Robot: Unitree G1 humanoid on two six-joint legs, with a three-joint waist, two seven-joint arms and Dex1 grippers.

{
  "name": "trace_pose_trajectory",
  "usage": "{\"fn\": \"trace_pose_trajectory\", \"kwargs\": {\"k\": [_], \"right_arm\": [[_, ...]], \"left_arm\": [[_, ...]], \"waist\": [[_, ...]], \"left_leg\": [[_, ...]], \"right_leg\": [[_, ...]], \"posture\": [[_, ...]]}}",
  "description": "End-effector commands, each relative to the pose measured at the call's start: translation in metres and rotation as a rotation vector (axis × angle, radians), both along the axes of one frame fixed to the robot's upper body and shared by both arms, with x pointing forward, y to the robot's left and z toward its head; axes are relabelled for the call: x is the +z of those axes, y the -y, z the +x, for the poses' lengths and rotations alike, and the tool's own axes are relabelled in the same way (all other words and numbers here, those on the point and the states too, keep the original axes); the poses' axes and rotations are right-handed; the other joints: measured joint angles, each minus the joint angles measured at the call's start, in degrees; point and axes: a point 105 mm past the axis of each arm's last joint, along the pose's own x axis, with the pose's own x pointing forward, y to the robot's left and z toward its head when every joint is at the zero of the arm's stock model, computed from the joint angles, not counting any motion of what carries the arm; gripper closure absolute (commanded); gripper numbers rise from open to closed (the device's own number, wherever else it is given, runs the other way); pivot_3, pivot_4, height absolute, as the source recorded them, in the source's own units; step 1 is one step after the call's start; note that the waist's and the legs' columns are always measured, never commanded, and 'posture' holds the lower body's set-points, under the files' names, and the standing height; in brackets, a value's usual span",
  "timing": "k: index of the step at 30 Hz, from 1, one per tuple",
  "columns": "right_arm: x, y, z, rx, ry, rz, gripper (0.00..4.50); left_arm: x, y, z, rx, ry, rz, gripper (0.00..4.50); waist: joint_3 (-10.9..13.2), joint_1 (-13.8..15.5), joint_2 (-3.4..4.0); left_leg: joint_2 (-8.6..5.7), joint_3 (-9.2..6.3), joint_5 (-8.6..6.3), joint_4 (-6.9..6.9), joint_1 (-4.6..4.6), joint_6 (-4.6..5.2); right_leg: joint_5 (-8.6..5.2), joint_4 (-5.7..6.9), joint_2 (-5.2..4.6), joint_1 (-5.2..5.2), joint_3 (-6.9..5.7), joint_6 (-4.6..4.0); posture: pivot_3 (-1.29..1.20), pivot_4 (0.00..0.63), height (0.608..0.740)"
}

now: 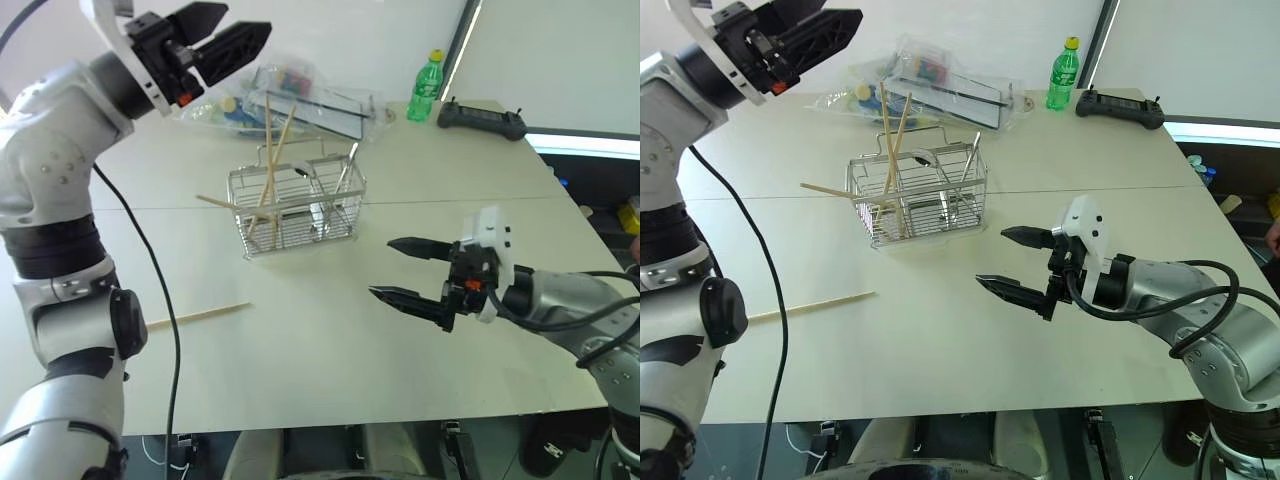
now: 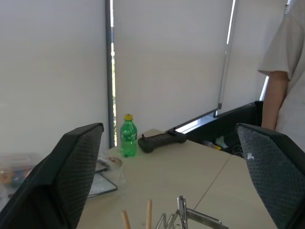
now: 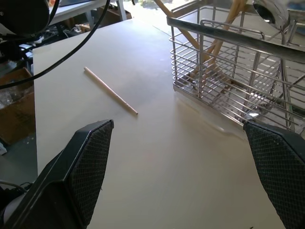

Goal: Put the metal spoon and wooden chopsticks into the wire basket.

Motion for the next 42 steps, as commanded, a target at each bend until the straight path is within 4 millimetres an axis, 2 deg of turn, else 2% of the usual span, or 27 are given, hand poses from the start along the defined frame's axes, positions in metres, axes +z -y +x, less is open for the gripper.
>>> {"fn": "trace_pose_trajectory", "kwargs": {"k": [1,4,9,13,17,21,23,25,28,31,35,39,42], "right_arm": [[0.009,-0.004,0.000,0.012,0.058,0.021,0.00],[0.009,-0.006,0.001,0.017,0.059,0.026,0.00],[0.008,-0.009,0.004,0.030,0.058,0.038,0.00],[0.008,-0.010,0.004,0.042,0.056,0.035,0.00],[0.009,-0.010,0.004,0.048,0.054,0.033,0.00],[0.009,-0.010,0.004,0.051,0.054,0.034,0.00],[0.009,-0.009,0.004,0.051,0.055,0.034,0.00],[0.008,-0.009,0.004,0.052,0.054,0.034,0.00],[0.007,-0.009,0.004,0.054,0.052,0.033,0.00],[0.005,-0.009,0.006,0.056,0.051,0.033,0.00],[0.006,-0.011,0.008,0.065,0.060,0.035,0.00],[0.005,-0.011,0.008,0.066,0.060,0.034,0.00],[0.005,-0.011,0.007,0.067,0.058,0.032,0.00]], "left_arm": [[0.015,-0.003,-0.011,0.013,0.077,0.030,0.09],[0.021,-0.007,-0.013,0.028,0.091,0.033,0.09],[0.042,-0.023,-0.018,0.075,0.140,0.027,0.09],[0.081,-0.048,-0.026,0.131,0.206,-0.048,0.09],[0.118,-0.070,-0.047,0.139,0.274,-0.089,0.09],[0.133,-0.076,-0.081,0.045,0.333,-0.010,0.09],[0.125,-0.074,-0.091,0.029,0.352,0.114,0.09],[0.109,-0.069,-0.095,0.004,0.329,0.254,0.09],[0.075,-0.064,-0.100,-0.052,0.253,0.482,0.09],[0.051,-0.063,-0.103,-0.070,0.199,0.652,0.09],[-0.001,-0.064,-0.108,-0.152,0.081,0.939,0.09],[-0.038,-0.066,-0.108,-0.200,0.038,1.114,0.09],[-0.055,-0.070,-0.110,-0.224,-0.006,1.162,0.09]], "waist": [[0.0,0.0,0.00],[0.0,0.1,0.00],[0.0,0.0,0.00],[0.0,0.0,0.01],[0.0,-0.3,0.02],[0.0,-0.3,0.07],[0.1,-0.3,0.07],[0.0,-0.1,0.09],[0.1,0.0,0.13],[0.1,-0.1,0.10],[0.1,-0.3,0.24],[0.2,0.0,0.28],[0.2,0.0,0.26]], "left_leg": [[0.00,-0.01,0.00,0.00,0.00,0.00],[0.00,0.00,0.00,-0.01,-0.01,0.00],[-0.01,0.00,0.00,0.00,-0.02,0.00],[0.00,0.00,0.00,-0.05,-0.01,0.00],[0.00,0.03,0.00,-0.10,-0.01,0.01],[0.00,0.04,0.00,-0.19,-0.01,0.00],[0.01,0.04,0.00,-0.20,0.00,0.00],[0.01,0.03,0.00,-0.19,0.00,0.00],[0.02,0.08,0.00,-0.18,0.01,-0.01],[0.06,0.06,0.00,-0.10,-0.01,-0.01],[0.10,0.11,0.00,-0.16,0.01,-0.01],[0.21,0.20,0.00,-0.23,-0.07,-0.01],[0.39,0.31,-0.01,-0.23,-0.08,0.00]], "right_leg": [[0.00,0.00,0.00,0.00,0.00,0.00],[0.00,-0.02,0.00,0.00,0.00,0.00],[0.00,-0.06,-0.01,0.00,0.00,0.00],[0.00,-0.06,0.02,-0.01,-0.01,0.00],[0.00,-0.08,0.03,-0.05,0.00,0.01],[-0.01,-0.08,0.02,-0.07,-0.01,0.01],[-0.02,-0.08,0.02,-0.08,-0.01,0.01],[-0.02,-0.08,0.01,-0.06,-0.01,0.01],[-0.09,-0.13,-0.04,-0.03,0.00,-0.13],[-0.12,-0.12,-0.03,-0.03,0.01,-0.25],[-0.12,-0.14,-0.05,-0.09,0.12,-0.29],[-0.12,-0.16,0.03,-0.20,0.13,-0.29],[-0.12,-0.17,0.07,-0.18,0.12,-0.29]], "posture": [[0.00,0.150,0.738],[0.00,0.150,0.738],[0.00,0.150,0.738],[0.00,0.150,0.738],[0.00,0.150,0.738],[0.00,0.150,0.738],[0.00,0.150,0.738],[0.00,0.150,0.738],[0.00,0.150,0.738],[0.00,0.150,0.738],[0.00,0.150,0.738],[0.00,0.150,0.738],[0.00,0.150,0.738]]}}
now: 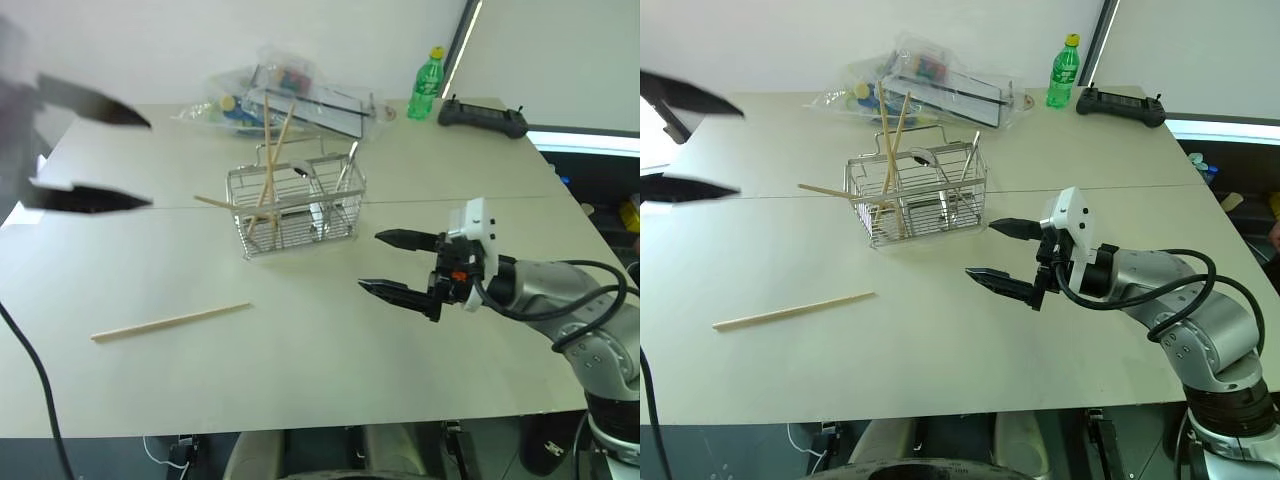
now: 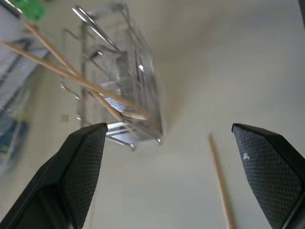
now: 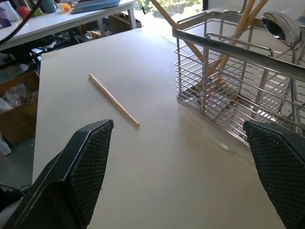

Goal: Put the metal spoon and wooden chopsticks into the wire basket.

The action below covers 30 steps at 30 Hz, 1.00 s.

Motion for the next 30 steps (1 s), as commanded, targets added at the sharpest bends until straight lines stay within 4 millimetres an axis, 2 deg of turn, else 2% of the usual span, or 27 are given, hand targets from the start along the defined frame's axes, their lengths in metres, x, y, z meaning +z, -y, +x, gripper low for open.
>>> {"fn": "trace_pose_trajectory", "kwargs": {"k": [1,6,8,10,14,18,22,27,30], "right_arm": [[0.008,-0.001,-0.003,0.012,0.041,0.013,0.00],[0.007,-0.001,-0.002,-0.015,0.042,0.025,0.00],[0.007,-0.003,-0.004,-0.023,0.044,0.035,0.00],[0.007,-0.004,-0.005,-0.031,0.045,0.044,0.00],[0.006,-0.004,-0.006,-0.047,0.044,0.048,0.00],[0.007,-0.002,-0.006,-0.068,0.047,0.050,0.00],[0.006,-0.002,-0.008,-0.076,0.048,0.051,0.00],[0.005,-0.001,-0.011,-0.087,0.045,0.048,0.00],[0.006,-0.001,-0.011,-0.095,0.047,0.050,0.00]], "left_arm": [[0.001,-0.003,-0.009,-0.005,0.046,0.078,0.09],[-0.039,0.001,-0.014,-0.040,-0.077,0.146,0.09],[-0.072,0.006,-0.019,-0.077,-0.139,0.199,0.09],[-0.092,0.010,-0.023,-0.097,-0.163,0.221,0.09],[-0.111,0.012,-0.019,-0.090,-0.152,0.237,0.09],[-0.131,0.011,0.009,-0.011,-0.063,0.248,0.09],[-0.141,0.019,0.029,0.035,-0.031,0.207,0.09],[-0.156,0.022,0.040,0.040,-0.040,0.211,0.09],[-0.165,0.023,0.041,0.027,-0.073,0.219,0.09]], "waist": [[0.0,0.0,0.01],[0.0,0.0,0.03],[0.0,0.0,0.12],[0.0,0.0,0.18],[0.0,0.2,0.10],[0.0,0.2,0.22],[0.0,0.2,0.13],[0.0,0.0,0.13],[0.0,0.0,0.13]], "left_leg": [[0.00,0.02,0.00,0.01,0.01,0.00],[0.08,0.10,-0.01,0.02,0.05,0.01],[0.14,0.12,-0.01,0.02,0.07,0.01],[0.18,0.16,-0.01,0.01,0.11,0.01],[0.31,0.15,-0.01,0.03,0.06,0.01],[0.30,0.20,-0.01,0.05,0.11,0.01],[0.29,0.20,-0.01,0.13,0.09,0.01],[0.25,0.23,-0.02,0.08,0.08,0.04],[0.27,0.24,-0.03,0.04,0.08,0.05]], "right_leg": [[0.00,0.00,-0.01,0.01,0.00,0.00],[0.01,-0.01,0.02,0.02,0.01,-0.02],[0.03,0.00,0.08,0.02,0.01,-0.06],[0.05,-0.01,0.10,0.05,0.04,-0.10],[0.09,-0.02,0.26,-0.01,0.04,-0.20],[0.09,-0.04,0.24,0.05,0.06,-0.21],[0.11,-0.03,0.32,0.07,0.05,-0.23],[0.14,-0.03,0.32,0.03,0.06,-0.20],[0.14,-0.02,0.36,0.00,0.05,-0.18]], "posture": [[0.00,0.150,0.738],[0.00,0.150,0.738],[0.00,0.150,0.738],[0.00,0.150,0.738],[0.00,0.150,0.738],[0.00,0.150,0.738],[0.00,0.150,0.738],[0.00,0.150,0.738],[0.00,0.150,0.738]]}}
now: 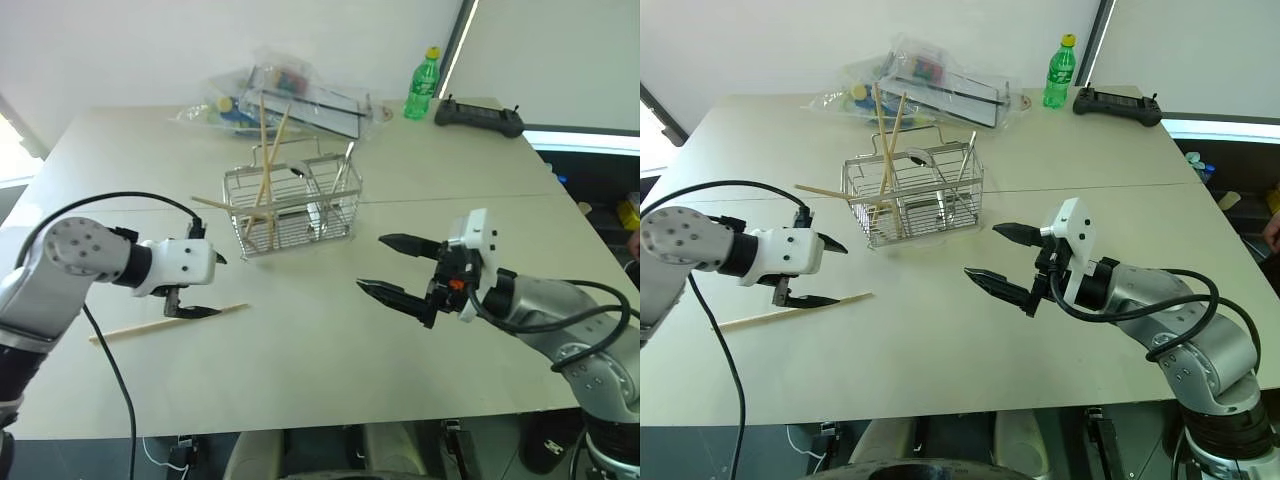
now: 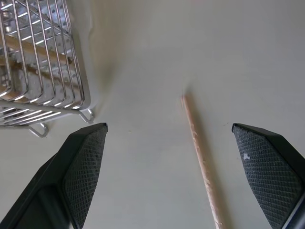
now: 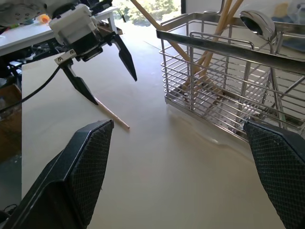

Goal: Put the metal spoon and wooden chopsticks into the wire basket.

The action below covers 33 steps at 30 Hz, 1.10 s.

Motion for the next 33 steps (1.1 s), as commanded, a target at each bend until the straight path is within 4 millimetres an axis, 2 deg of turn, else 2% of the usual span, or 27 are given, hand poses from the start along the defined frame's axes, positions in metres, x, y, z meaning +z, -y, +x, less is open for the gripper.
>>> {"fn": "trace_pose_trajectory", "kwargs": {"k": [1,14,17,24,33], "right_arm": [[0.012,0.000,-0.004,-0.002,0.059,0.010,0.00],[0.014,0.001,-0.005,-0.029,0.062,0.028,0.00],[0.016,0.002,-0.004,-0.031,0.065,0.030,0.00],[0.016,0.003,-0.004,-0.034,0.064,0.033,0.00],[0.010,0.003,-0.014,0.023,0.024,-0.002,0.00]], "left_arm": [[-0.002,0.000,0.001,-0.021,-0.002,0.025,0.09],[-0.039,0.004,-0.007,-0.057,-0.058,0.117,0.09],[-0.041,0.005,-0.006,-0.057,-0.063,0.116,1.01],[-0.040,0.009,-0.004,-0.044,-0.062,0.090,4.46],[-0.034,0.009,0.005,0.011,-0.033,0.059,4.46]], "waist": [[0.0,0.0,0.00],[0.0,0.1,0.01],[0.0,0.2,0.02],[0.0,0.2,0.02],[0.0,0.3,0.02]], "left_leg": [[0.00,-0.01,0.00,0.00,0.00,0.00],[0.10,-0.02,0.00,0.05,-0.01,0.00],[0.10,-0.02,0.00,0.04,0.02,0.00],[0.11,-0.04,0.00,0.09,0.00,0.00],[0.10,-0.04,0.00,0.08,0.00,0.00]], "right_leg": [[0.00,0.00,0.00,0.00,0.00,-0.01],[-0.02,-0.01,-0.04,0.03,0.00,-0.04],[-0.02,-0.01,-0.05,0.05,0.00,-0.04],[-0.02,-0.01,-0.06,0.07,0.00,-0.05],[-0.02,-0.02,-0.06,0.08,0.00,-0.05]], "posture": [[0.00,0.150,0.738],[0.00,0.150,0.738],[0.00,0.150,0.738],[0.00,0.150,0.738],[0.00,0.150,0.738]]}}
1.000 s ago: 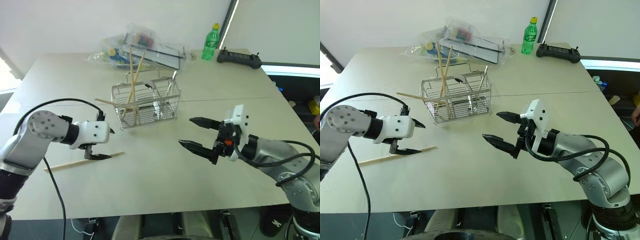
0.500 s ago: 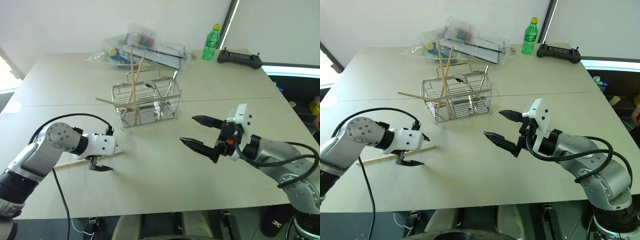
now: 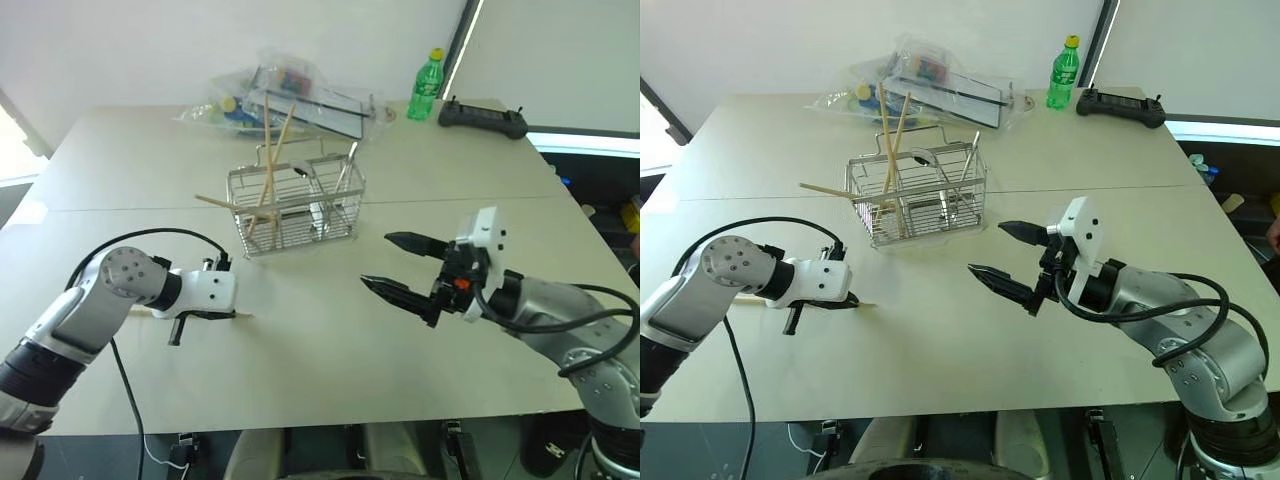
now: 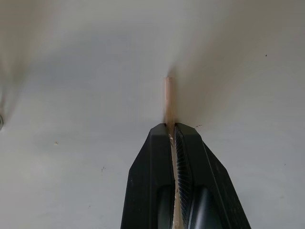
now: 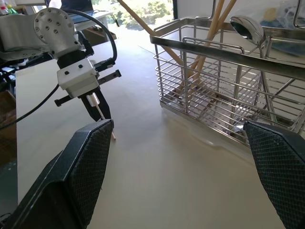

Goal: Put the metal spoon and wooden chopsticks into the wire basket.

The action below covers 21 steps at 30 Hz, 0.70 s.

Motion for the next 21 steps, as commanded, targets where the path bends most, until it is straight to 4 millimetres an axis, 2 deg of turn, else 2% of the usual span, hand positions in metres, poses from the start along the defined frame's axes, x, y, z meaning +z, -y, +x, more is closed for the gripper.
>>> {"fn": "trace_pose_trajectory", "kwargs": {"k": [1,5,9,11,14,17,18,21], "right_arm": [[0.007,-0.002,-0.013,0.064,0.025,-0.017,0.00],[0.002,-0.003,-0.023,0.116,-0.002,-0.044,0.00],[0.000,-0.002,-0.026,0.140,-0.020,-0.051,0.00],[-0.002,-0.004,-0.030,0.171,-0.036,-0.060,0.00],[-0.003,-0.004,-0.032,0.191,-0.042,-0.071,0.00],[-0.002,-0.003,-0.028,0.188,-0.037,-0.073,0.00],[-0.002,-0.002,-0.027,0.188,-0.035,-0.072,0.00],[-0.001,-0.002,-0.026,0.187,-0.032,-0.073,0.00]], "left_arm": [[0.013,-0.001,0.012,0.039,0.071,-0.015,4.46],[0.029,-0.012,0.028,0.129,0.134,-0.055,4.46],[0.069,-0.027,0.047,0.281,0.183,-0.204,4.46],[0.102,-0.037,0.059,0.368,0.239,-0.317,4.46],[0.136,-0.044,0.069,0.444,0.294,-0.450,4.46],[0.202,-0.049,0.079,0.517,0.374,-0.718,4.46],[0.214,-0.049,0.080,0.525,0.381,-0.766,4.46],[0.270,-0.054,0.081,0.526,0.467,-0.993,4.46]], "waist": [[0.0,0.1,0.00],[0.0,0.0,-0.03],[0.0,-0.2,-0.04],[0.0,-0.2,-0.06],[0.0,-0.1,-0.07],[0.1,0.0,-0.21],[0.1,-0.1,-0.29],[0.1,-0.3,-0.32]], "left_leg": [[0.00,-0.01,0.00,0.02,0.00,0.00],[0.01,-0.04,0.00,0.04,-0.01,0.00],[0.01,-0.04,0.00,0.03,-0.02,0.00],[0.01,-0.04,0.00,0.02,-0.02,0.00],[-0.03,-0.05,0.00,0.02,-0.01,0.00],[-0.14,-0.09,0.00,0.03,-0.03,0.00],[-0.16,-0.16,0.00,0.09,-0.07,0.00],[-0.19,-0.14,0.00,0.07,-0.01,0.00]], "right_leg": [[0.00,0.00,0.00,0.02,0.00,0.00],[0.00,0.00,0.02,0.01,-0.02,0.00],[0.00,0.01,0.05,-0.02,-0.03,0.01],[0.00,0.01,0.05,-0.02,-0.05,0.03],[0.03,0.01,0.06,0.00,-0.09,0.11],[0.09,0.01,0.05,0.02,-0.10,0.25],[0.09,0.02,0.05,0.02,-0.16,0.28],[0.09,0.02,0.04,0.06,-0.17,0.31]], "posture": [[0.00,0.150,0.738],[0.00,0.150,0.738],[0.00,0.150,0.738],[0.00,0.150,0.738],[0.00,0.150,0.738],[0.00,0.150,0.738],[0.00,0.150,0.738],[0.00,0.150,0.738]]}}
